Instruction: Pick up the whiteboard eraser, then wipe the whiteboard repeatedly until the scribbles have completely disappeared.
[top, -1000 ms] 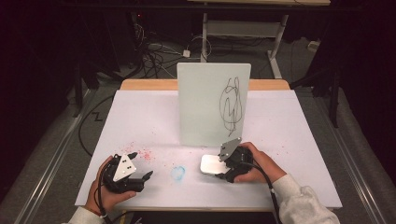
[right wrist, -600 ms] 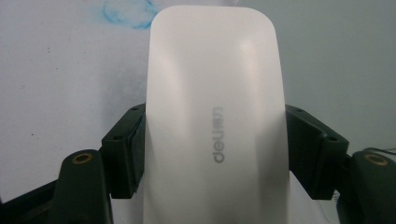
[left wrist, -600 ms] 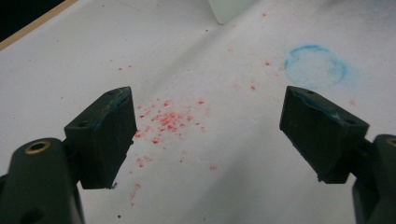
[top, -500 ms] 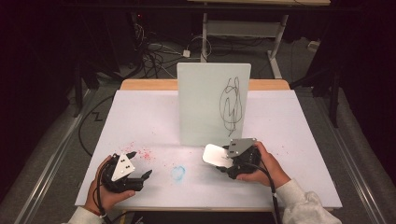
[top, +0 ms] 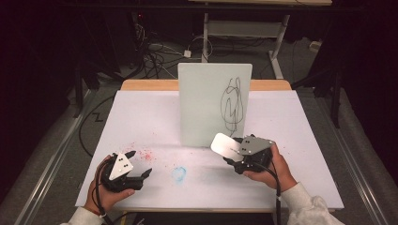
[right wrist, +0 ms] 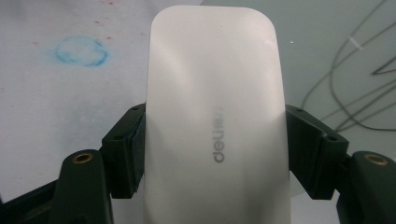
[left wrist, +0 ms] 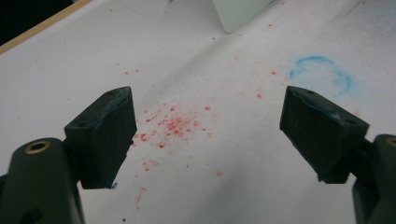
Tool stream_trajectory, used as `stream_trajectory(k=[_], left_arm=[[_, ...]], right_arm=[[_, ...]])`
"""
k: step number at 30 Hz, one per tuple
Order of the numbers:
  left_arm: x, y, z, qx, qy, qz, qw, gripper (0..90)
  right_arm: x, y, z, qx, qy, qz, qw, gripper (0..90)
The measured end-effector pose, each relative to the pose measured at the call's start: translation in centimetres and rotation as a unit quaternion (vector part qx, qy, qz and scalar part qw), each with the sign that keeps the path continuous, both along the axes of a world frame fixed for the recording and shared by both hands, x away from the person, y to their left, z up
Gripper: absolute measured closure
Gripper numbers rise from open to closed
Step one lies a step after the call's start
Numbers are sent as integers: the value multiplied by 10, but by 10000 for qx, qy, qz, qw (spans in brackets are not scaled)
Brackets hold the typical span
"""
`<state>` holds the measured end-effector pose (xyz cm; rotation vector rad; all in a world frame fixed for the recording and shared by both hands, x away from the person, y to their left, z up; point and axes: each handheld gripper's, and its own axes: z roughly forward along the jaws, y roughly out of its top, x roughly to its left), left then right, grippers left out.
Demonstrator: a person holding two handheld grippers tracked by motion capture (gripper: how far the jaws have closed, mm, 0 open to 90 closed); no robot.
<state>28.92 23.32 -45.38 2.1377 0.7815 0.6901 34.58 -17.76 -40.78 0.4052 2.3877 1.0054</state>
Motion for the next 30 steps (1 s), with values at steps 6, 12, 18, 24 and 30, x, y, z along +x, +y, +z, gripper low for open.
stream_trajectory(k=[6,12,18,24,30], left_arm=[[3,0,-2,-86,64,-37,9999,179],[4,1,-1,-146,0,-76,9999,179],[6,0,-1,-169,24,-172,9997,179],[9,0,-1,-147,-37,-139,9998,180],[4,-2,1,-123,-97,-49,9999,192]], right_arm=[[-1,-9,7,195,-301,-358,9987,308],[-1,-13,9,332,-405,-496,9974,309],[5,-16,10,313,-417,-657,9965,309],[9,-18,12,400,-527,-862,9941,309],[11,-15,12,343,-920,-1215,9877,309]])
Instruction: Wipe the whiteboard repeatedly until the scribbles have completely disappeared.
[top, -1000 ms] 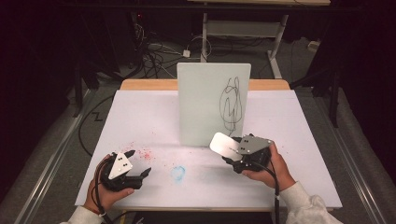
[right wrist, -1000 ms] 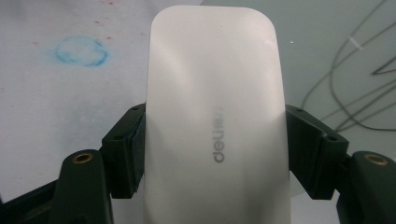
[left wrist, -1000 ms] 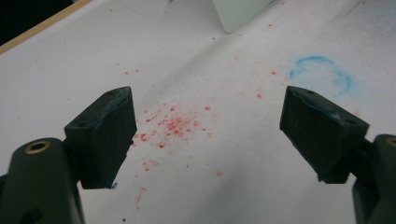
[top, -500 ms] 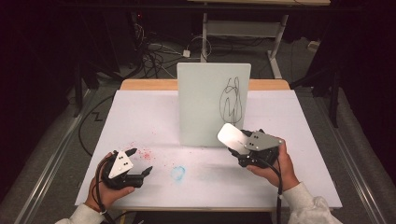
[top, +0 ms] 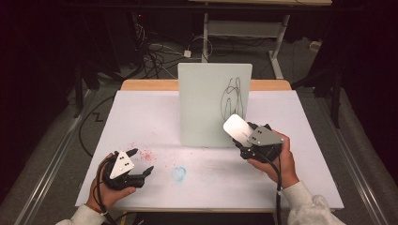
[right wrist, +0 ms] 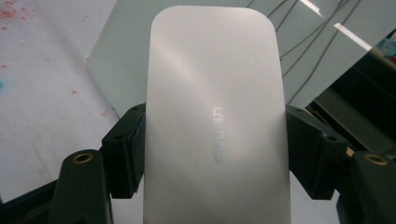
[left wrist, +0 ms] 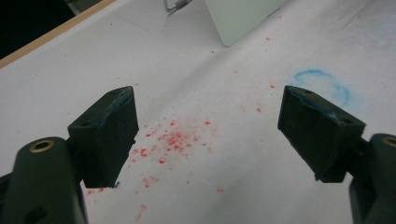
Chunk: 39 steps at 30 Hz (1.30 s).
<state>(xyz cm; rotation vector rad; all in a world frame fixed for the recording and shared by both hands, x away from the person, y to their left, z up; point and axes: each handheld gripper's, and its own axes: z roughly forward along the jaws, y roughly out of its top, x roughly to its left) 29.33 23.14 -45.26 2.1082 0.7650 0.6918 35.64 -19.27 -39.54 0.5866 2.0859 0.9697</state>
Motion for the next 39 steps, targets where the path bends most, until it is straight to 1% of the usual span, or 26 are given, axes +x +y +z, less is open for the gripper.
stream_trajectory(k=[1,2,3,4,6,8,10,12,16,18,20,21,22,23,25,27,28,29,32,33,39], left_arm=[[0,-1,0,21,-4,-1,10000,192],[0,-2,0,49,-2,-15,10000,193],[0,-2,-1,61,4,-28,10000,192],[0,-2,-1,68,19,-31,10000,192],[1,-2,-1,88,16,-12,10000,192],[1,-1,-1,80,14,30,10000,190],[0,-1,-1,45,7,61,10000,190],[-1,0,-1,52,-6,66,10000,189],[0,-1,-1,84,-16,80,9999,188],[0,-1,-2,98,19,72,9999,187],[0,-1,-3,100,27,79,9999,187],[0,0,-3,89,23,80,9999,187],[0,0,-2,79,12,84,9999,187],[0,-1,-2,77,7,81,9999,187],[0,-1,-3,95,13,74,9999,187],[0,-2,-3,104,29,77,9999,186],[1,-2,-3,120,19,101,9999,186],[1,-2,-3,110,20,100,9999,186],[1,-1,-3,91,15,113,9999,186],[1,-1,-3,96,17,114,9999,187],[1,-2,-4,105,33,83,9999,188]], right_arm=[[0,0,0,0,0,0,10000,309],[0,0,1,26,-49,-58,10000,309],[2,-2,3,83,-140,-174,9997,309],[2,-2,3,83,-140,-174,9997,309],[4,-4,7,181,-243,-275,9992,308],[6,-5,10,253,-343,-400,9983,309],[9,-6,14,321,-413,-468,9975,309],[11,-6,18,330,-453,-508,9971,308],[17,-2,28,336,-620,-580,9958,309],[20,0,32,306,-756,-655,9945,308],[24,0,37,392,-787,-674,9939,308],[28,2,40,431,-843,-755,9926,308],[28,2,40,431,-843,-755,9926,308],[30,3,42,425,-892,-794,9919,309],[32,6,45,425,-1019,-910,9897,308],[37,10,51,512,-1124,-995,9873,308],[37,10,51,512,-1124,-995,9873,308],[38,12,53,556,-1166,-1035,9862,308],[43,16,57,586,-1273,-1044,9846,308],[47,18,59,606,-1278,-1050,9844,308],[54,23,63,644,-1326,-1087,9831,308]])
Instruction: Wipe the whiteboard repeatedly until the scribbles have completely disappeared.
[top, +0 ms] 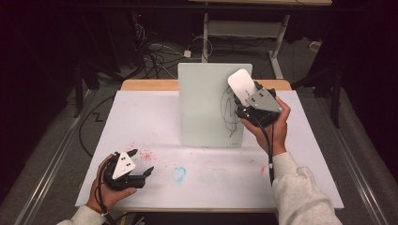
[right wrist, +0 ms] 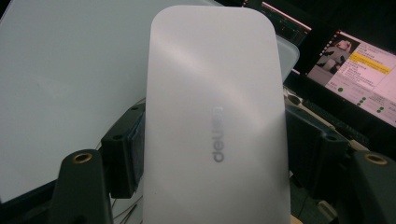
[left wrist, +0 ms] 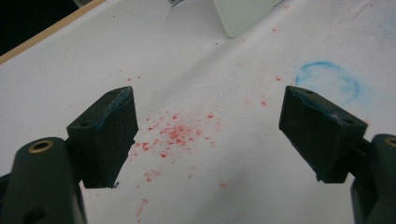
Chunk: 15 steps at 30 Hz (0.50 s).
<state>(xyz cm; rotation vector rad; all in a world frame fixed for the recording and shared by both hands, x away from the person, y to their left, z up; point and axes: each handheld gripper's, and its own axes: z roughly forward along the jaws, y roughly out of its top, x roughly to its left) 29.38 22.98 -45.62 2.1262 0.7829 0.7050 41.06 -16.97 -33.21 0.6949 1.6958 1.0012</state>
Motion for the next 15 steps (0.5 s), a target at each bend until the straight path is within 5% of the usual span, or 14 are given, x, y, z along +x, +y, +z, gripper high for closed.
stream_trajectory(k=[15], left_arm=[[-1,0,1,-19,-18,-53,10000,188]], right_arm=[[11,4,-9,30,42,-68,10000,308]])
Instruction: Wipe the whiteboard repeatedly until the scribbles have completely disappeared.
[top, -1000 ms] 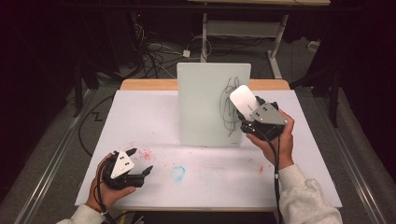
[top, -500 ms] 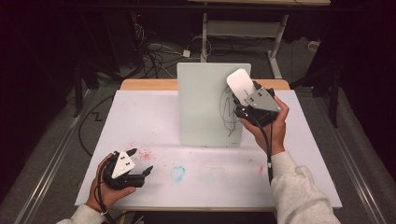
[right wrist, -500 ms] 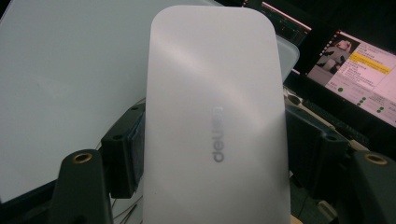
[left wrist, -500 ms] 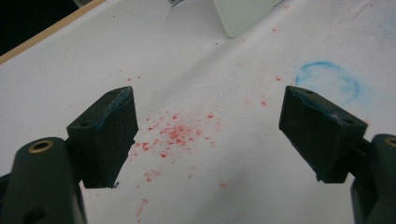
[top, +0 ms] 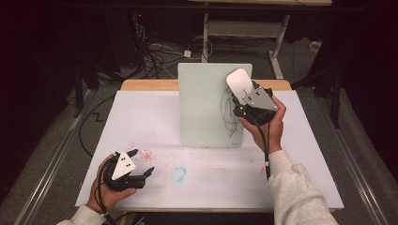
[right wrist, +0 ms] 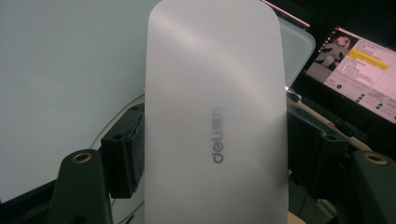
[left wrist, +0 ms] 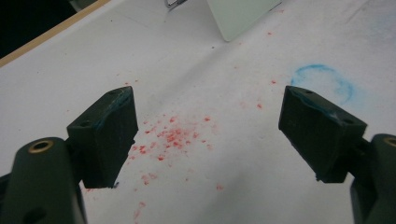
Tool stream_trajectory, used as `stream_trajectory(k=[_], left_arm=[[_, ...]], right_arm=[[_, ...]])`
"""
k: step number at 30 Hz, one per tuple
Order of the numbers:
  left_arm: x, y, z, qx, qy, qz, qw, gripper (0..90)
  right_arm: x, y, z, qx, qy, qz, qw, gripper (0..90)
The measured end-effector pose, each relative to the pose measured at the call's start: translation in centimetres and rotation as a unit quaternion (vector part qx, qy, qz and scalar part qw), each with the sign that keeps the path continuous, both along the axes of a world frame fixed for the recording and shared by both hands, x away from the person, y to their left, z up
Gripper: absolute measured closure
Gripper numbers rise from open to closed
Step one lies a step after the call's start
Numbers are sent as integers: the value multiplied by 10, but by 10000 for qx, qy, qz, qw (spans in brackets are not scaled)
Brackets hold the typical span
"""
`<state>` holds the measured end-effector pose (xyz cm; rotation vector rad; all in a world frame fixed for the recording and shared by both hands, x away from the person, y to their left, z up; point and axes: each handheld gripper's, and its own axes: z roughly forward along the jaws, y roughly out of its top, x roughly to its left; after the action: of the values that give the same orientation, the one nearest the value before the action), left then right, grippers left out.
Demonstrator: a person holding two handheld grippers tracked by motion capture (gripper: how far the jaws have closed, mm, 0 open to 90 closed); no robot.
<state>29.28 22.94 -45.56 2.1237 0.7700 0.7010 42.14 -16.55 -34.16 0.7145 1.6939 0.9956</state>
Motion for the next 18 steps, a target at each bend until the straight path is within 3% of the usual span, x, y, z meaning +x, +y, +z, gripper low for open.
stream_trajectory(k=[3,9,18], left_arm=[[0,0,0,16,6,-12,10000,189],[0,-1,0,24,4,-23,10000,189],[0,-1,-1,49,10,-28,10000,189]], right_arm=[[1,0,-3,90,10,5,10000,307],[-1,5,-11,-34,-99,-83,9999,307],[-10,14,-34,-514,-135,-173,9984,307]])
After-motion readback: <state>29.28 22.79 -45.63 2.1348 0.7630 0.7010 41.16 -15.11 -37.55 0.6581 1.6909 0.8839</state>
